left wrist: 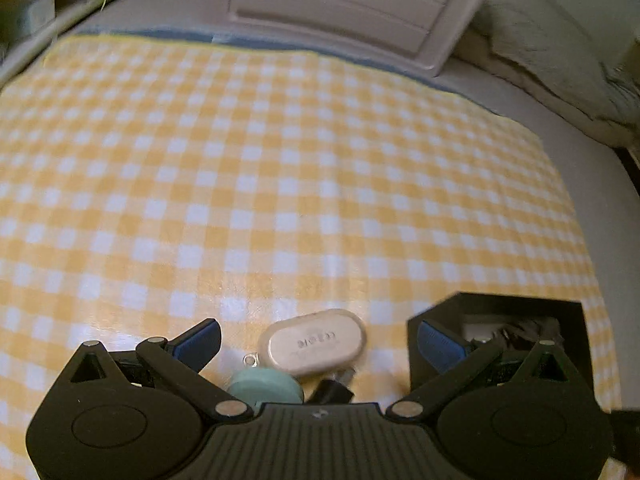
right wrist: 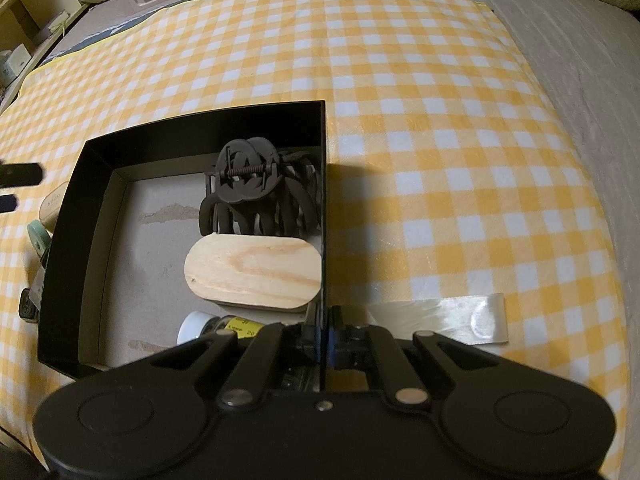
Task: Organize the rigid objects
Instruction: 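Move the left tool to the beige earbud case and grasp it, then carry the earbud case into the box and release it beside the clip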
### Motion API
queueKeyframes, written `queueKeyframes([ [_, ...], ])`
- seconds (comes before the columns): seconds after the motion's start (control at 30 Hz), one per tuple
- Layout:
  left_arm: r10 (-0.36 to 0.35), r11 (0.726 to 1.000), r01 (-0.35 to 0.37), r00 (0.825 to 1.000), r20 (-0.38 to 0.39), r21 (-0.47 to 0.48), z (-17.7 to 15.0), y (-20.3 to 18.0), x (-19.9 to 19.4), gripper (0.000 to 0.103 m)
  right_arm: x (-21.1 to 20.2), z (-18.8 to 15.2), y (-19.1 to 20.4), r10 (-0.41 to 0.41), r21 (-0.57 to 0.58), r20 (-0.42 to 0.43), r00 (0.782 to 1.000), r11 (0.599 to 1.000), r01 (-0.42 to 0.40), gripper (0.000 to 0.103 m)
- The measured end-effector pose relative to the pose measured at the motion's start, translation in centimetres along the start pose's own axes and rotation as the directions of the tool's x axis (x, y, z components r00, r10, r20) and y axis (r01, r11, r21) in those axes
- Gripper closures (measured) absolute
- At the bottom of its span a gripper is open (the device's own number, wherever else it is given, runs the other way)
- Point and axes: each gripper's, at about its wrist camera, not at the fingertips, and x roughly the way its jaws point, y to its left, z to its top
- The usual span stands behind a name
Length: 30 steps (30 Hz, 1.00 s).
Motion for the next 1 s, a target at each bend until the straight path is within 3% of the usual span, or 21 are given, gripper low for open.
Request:
queueKeyframes([
  [0.3, 0.037, 0.995, -0.047, 0.992, -0.119, -0.083, -0.5, 0.2, 5.0, 0.000, 0.0, -0.1, 0.2, 0.005, 0.002, 0.000, 1.000, 1.000, -0.005, 0.098],
  [0.43, 0.067, 0.992, -0.080, 0.990, -0.125, -0.098, -1.0, -0.1, 5.7, 0.004, 0.0, 0.0, 0.4, 0.007, 0.002, -0.002, 1.000, 1.000, -0.007, 0.098],
  [0.5, 0.079, 0.992, -0.091, 0.989, -0.125, -0.087, -1.3, -0.1, 6.0, 0.015, 0.0, 0.0, 0.5, 0.007, 0.000, -0.002, 1.000, 1.000, -0.007, 0.098],
  [0.63, 0.076, 0.995, -0.083, 0.990, -0.118, -0.062, -1.7, -0.2, 6.1, 0.016, 0.0, 0.0, 0.4, 0.008, 0.003, -0.002, 1.000, 1.000, -0.008, 0.098],
  [0.8, 0.098, 0.995, -0.098, 0.995, -0.020, 0.020, -0.7, -0.6, 3.8, 0.016, 0.0, 0.0, 0.3, 0.007, 0.003, -0.002, 1.000, 1.000, -0.007, 0.098],
  [1.0, 0.035, 0.993, -0.053, 0.985, 0.170, 0.102, 0.0, -2.9, -1.5, 0.016, 0.0, 0.0, 0.3, 0.008, 0.003, -0.002, 1.000, 1.000, -0.008, 0.098],
])
